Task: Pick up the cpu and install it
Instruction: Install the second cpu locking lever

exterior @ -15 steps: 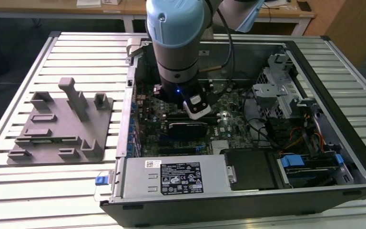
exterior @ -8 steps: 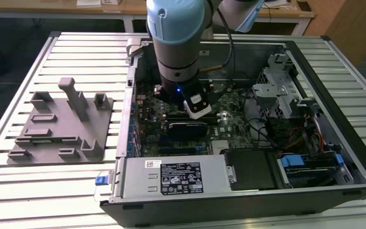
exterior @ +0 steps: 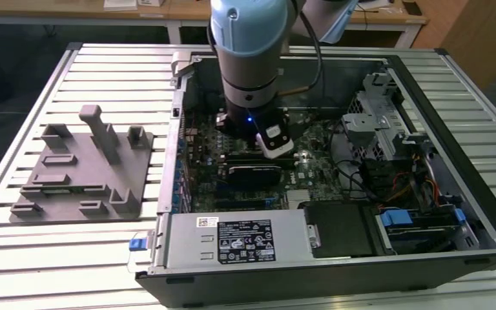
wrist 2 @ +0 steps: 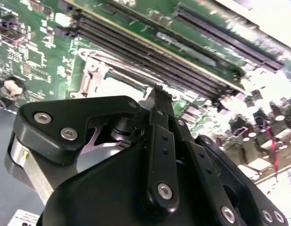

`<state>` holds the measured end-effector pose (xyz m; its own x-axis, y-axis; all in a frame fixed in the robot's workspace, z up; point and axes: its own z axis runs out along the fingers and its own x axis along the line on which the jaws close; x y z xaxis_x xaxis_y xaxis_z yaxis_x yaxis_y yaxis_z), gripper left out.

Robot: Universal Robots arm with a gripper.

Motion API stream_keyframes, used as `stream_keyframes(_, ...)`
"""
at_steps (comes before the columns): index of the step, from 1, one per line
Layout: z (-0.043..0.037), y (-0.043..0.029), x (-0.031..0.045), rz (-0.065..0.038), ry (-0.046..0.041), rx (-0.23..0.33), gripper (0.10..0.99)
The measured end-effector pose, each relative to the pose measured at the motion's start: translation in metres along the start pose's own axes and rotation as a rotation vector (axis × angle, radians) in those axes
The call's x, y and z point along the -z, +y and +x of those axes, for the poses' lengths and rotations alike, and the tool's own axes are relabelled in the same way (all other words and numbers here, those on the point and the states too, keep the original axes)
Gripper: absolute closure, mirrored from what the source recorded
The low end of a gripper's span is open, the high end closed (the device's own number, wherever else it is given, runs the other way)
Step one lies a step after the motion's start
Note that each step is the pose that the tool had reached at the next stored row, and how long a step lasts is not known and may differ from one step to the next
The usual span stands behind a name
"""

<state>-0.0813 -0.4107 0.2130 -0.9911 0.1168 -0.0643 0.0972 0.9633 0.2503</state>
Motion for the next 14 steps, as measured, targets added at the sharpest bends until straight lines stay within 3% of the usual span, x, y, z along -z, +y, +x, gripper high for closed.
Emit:
stream_keyframes(9, -0.0172, 0.0078, -0.0033, 0.006, -0.0048, -0.016, 0.98)
stream_keyframes(14, -0.0233, 0.0105, -0.0047, 0.03, -0.0089, -0.021, 0.98)
